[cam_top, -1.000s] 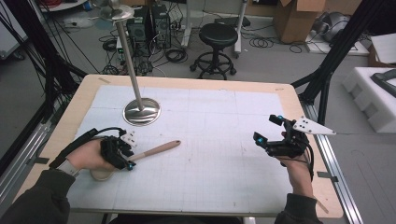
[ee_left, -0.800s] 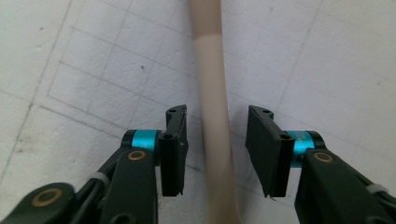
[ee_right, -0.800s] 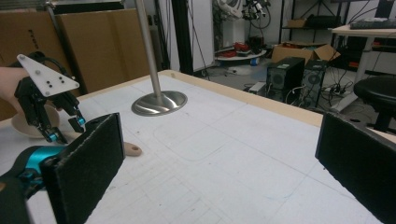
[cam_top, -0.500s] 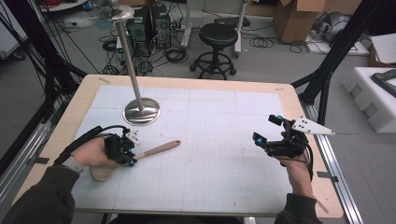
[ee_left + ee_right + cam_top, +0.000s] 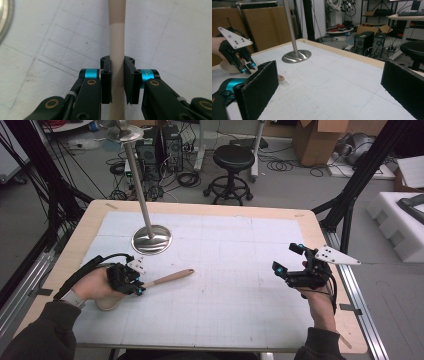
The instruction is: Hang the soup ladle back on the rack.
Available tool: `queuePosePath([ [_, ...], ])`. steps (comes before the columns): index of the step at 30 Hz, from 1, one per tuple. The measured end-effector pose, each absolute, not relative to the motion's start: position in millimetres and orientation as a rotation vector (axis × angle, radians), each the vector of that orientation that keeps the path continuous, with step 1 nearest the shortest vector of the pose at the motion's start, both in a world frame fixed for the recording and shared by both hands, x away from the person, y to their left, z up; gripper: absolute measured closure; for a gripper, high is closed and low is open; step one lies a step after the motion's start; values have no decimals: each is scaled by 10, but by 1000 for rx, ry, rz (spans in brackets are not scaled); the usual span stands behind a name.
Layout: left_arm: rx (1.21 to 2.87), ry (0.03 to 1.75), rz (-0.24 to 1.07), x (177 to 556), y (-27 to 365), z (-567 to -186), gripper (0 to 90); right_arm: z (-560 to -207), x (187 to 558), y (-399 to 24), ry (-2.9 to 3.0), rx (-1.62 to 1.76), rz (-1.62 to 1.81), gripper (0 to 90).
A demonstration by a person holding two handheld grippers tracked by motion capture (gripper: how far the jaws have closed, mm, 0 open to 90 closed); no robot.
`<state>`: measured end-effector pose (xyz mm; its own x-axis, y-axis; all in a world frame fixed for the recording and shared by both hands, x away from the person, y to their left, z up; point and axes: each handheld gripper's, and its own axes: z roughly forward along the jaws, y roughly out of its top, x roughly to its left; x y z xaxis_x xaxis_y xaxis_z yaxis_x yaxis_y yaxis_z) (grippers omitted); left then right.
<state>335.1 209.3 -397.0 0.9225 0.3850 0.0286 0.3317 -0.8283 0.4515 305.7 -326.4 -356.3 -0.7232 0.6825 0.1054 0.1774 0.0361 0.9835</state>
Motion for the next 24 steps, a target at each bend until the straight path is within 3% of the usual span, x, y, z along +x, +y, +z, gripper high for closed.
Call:
queuePosePath([
  [13,2264,615,262,3166,2340,-3706,778,-3573,3069,-3233,1941,867,1719,4],
  [24,2028,645,263,3069,2381,-3656,779,-3574,3056,-3237,1941,874,1716,4],
])
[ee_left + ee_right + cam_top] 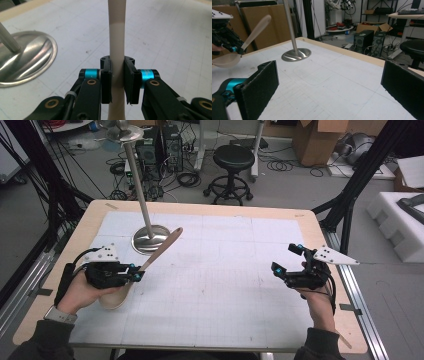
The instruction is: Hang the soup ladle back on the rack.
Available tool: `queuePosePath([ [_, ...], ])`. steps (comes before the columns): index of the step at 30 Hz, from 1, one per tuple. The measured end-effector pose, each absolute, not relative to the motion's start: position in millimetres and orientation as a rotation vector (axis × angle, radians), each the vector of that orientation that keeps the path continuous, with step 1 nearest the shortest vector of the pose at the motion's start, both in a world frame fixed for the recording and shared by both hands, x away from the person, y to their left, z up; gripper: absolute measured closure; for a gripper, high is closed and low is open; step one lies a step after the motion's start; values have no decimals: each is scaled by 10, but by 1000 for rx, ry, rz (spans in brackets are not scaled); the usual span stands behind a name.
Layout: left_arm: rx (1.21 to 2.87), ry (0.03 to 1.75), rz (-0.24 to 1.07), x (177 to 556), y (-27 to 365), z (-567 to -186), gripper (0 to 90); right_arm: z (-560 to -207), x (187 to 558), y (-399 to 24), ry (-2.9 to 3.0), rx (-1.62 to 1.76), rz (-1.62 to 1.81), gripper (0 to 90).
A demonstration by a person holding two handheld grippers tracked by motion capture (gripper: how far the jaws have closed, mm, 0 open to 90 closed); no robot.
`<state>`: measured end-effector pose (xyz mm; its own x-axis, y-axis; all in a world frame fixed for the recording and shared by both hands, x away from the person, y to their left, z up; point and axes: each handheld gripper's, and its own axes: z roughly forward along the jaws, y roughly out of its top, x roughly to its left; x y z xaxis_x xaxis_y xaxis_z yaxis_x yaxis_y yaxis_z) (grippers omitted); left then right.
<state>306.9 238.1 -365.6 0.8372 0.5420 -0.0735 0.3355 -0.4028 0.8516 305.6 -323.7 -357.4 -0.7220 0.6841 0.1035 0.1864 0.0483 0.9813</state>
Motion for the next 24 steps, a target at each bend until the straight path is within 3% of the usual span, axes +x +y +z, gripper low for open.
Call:
queuePosePath([
  [24,1721,747,525,2914,2608,-3397,778,-3586,3078,-3224,1952,877,1713,4],
])
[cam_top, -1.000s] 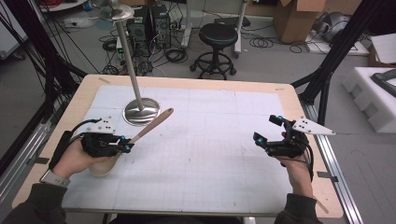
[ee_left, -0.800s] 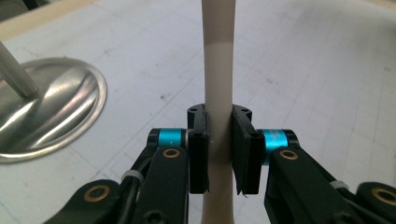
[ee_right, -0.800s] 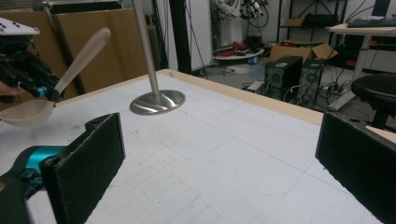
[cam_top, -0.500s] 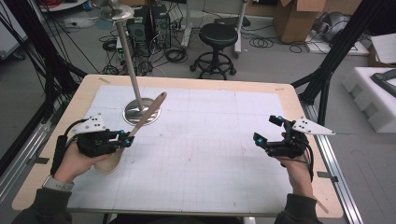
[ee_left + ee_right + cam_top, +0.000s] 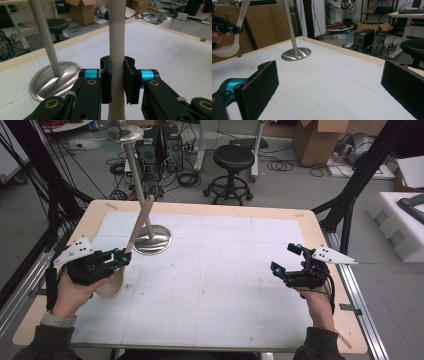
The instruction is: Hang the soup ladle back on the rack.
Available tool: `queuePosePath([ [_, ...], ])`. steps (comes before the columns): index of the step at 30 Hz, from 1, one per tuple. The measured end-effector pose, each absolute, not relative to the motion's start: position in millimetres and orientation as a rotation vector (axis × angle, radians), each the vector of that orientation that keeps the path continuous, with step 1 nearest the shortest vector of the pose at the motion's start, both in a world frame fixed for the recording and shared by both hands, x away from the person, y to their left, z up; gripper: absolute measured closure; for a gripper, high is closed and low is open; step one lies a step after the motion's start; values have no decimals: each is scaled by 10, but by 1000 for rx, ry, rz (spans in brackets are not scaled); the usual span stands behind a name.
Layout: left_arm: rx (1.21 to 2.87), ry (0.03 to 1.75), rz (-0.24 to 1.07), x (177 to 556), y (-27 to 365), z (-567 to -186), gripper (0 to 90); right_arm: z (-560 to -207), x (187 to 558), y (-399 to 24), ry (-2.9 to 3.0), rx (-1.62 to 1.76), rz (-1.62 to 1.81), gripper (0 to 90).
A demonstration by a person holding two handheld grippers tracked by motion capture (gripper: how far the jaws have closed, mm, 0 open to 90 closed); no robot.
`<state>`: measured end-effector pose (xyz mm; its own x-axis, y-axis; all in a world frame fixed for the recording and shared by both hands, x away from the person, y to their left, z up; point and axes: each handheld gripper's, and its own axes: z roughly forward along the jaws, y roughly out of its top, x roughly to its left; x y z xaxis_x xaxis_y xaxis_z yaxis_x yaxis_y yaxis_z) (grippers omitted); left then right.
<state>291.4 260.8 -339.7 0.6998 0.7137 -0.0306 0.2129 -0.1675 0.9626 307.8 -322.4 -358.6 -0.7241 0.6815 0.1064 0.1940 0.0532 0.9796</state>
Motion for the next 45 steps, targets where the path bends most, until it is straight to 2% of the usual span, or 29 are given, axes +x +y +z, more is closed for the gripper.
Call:
queuePosePath([
  [18,1652,777,638,2888,2785,-3148,779,-3580,3079,-3231,1942,874,1721,4],
  [45,1659,755,646,3127,3114,-2817,779,-3587,3092,-3238,1941,886,1724,4],
])
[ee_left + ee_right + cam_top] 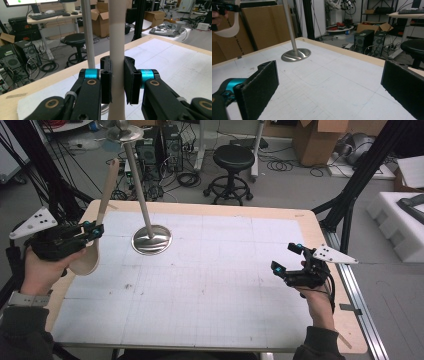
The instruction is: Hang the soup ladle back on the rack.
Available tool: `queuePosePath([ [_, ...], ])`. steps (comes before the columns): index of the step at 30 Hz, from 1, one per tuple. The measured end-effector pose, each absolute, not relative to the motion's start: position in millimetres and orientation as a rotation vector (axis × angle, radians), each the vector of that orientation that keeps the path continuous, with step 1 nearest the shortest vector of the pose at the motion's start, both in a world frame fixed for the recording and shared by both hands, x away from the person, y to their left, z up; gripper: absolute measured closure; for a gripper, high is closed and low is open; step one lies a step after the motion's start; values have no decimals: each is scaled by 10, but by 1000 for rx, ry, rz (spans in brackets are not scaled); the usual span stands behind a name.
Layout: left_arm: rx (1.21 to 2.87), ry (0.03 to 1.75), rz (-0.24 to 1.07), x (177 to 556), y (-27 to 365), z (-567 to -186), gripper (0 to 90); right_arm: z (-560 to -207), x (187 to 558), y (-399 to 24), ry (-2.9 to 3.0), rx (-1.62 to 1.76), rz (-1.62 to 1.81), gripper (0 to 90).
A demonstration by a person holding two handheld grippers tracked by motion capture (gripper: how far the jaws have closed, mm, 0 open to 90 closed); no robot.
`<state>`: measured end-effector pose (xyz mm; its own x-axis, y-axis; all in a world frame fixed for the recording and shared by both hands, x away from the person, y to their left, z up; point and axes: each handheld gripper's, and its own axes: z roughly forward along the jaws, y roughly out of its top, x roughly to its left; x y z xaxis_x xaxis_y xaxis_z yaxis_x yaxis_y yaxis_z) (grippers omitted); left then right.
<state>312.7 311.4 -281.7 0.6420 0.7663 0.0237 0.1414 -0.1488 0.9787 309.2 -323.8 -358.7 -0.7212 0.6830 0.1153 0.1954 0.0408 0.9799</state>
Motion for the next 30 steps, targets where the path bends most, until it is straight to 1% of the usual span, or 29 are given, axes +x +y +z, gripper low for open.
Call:
queuePosePath([
  [5,1662,755,655,3172,3196,-2764,778,-3588,3098,-3242,1938,882,1724,4],
  [11,1662,716,620,3217,3291,-2741,779,-3588,3096,-3247,1936,881,1724,4],
  [20,1645,746,628,3288,3386,-2711,779,-3575,3081,-3231,1939,875,1695,4],
  [30,1602,749,633,3320,3504,-2596,779,-3577,3076,-3237,1946,875,1703,4],
])
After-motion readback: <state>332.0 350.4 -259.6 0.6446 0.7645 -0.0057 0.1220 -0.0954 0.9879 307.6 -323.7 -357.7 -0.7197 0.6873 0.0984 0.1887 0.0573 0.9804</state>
